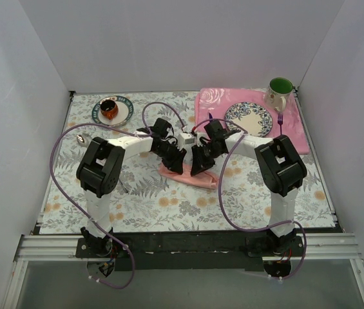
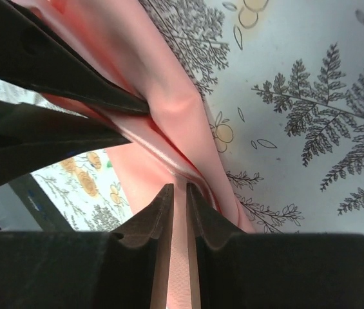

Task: Fold the napkin into a case and place the utensils inside
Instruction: Smooth out the smaller rectangle-folded napkin from the folded napkin.

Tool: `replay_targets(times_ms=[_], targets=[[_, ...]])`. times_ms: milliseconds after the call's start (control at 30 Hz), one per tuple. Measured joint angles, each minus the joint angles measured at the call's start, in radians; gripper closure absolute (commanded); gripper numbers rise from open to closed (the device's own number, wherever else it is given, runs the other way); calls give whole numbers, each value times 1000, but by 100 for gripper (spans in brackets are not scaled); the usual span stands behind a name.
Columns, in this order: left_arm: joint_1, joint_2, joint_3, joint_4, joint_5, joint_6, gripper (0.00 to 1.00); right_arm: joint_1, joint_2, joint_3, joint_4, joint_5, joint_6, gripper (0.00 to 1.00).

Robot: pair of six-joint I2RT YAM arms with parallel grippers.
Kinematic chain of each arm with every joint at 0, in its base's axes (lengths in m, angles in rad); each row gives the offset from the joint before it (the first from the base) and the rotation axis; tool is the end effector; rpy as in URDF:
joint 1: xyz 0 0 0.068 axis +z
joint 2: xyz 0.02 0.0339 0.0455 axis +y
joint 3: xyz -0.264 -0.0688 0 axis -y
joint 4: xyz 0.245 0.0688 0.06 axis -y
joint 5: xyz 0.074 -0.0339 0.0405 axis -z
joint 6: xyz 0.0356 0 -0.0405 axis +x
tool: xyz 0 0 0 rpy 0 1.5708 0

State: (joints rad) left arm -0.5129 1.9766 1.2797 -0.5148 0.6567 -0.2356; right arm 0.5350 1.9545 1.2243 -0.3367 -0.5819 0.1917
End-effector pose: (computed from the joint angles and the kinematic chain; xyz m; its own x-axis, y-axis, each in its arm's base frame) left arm 0.3261 -0.2086 0.1491 -0.9276 0.3102 -0.2083 0.3693 0.6759 -0.6378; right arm 0.3268 0.2164 0.1487 -0.8642 -0.3271 -0.3823 -0.4987 0.6578 0.5645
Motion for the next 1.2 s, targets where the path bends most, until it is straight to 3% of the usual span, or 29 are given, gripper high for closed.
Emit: replay_targets(times_ms=[167,200,233,367,433,533,567,600,700,733,867,967,1200], targets=[[42,16,34,-56,86,-67,41,8,19,14,-23,13,-11,81],[60,16,41,-67,105,-81,31,8,22,18,-28,14,-12,81],[82,16,47,-73,124,-98,12,8,25,23,-33,14,-12,82],[239,6,77,-67,250,-212,7,8,31,31,-44,13,-12,82],[304,-16,77,-65,296,-251,8,8,31,31,-44,13,-12,82],[341,-63,58,-67,389,-297,19,8,31,31,-45,14,-12,82],[335,-82,39,-68,425,-312,26,8,31,31,-44,14,-12,82],[325,-98,15,-69,457,-327,40,8,31,31,-45,14,-12,82],[290,-113,-52,-68,535,-375,69,8,31,31,-44,13,-12,82],[277,-109,-73,-62,552,-396,73,8,31,31,-44,13,-12,82],[247,-94,-146,0,592,-494,74,8,31,31,-44,10,-13,83],[239,-77,-169,75,587,-570,70,8,31,30,-42,9,-16,83],[238,17,-173,244,472,-735,69,5,29,16,-22,-9,-20,79]])
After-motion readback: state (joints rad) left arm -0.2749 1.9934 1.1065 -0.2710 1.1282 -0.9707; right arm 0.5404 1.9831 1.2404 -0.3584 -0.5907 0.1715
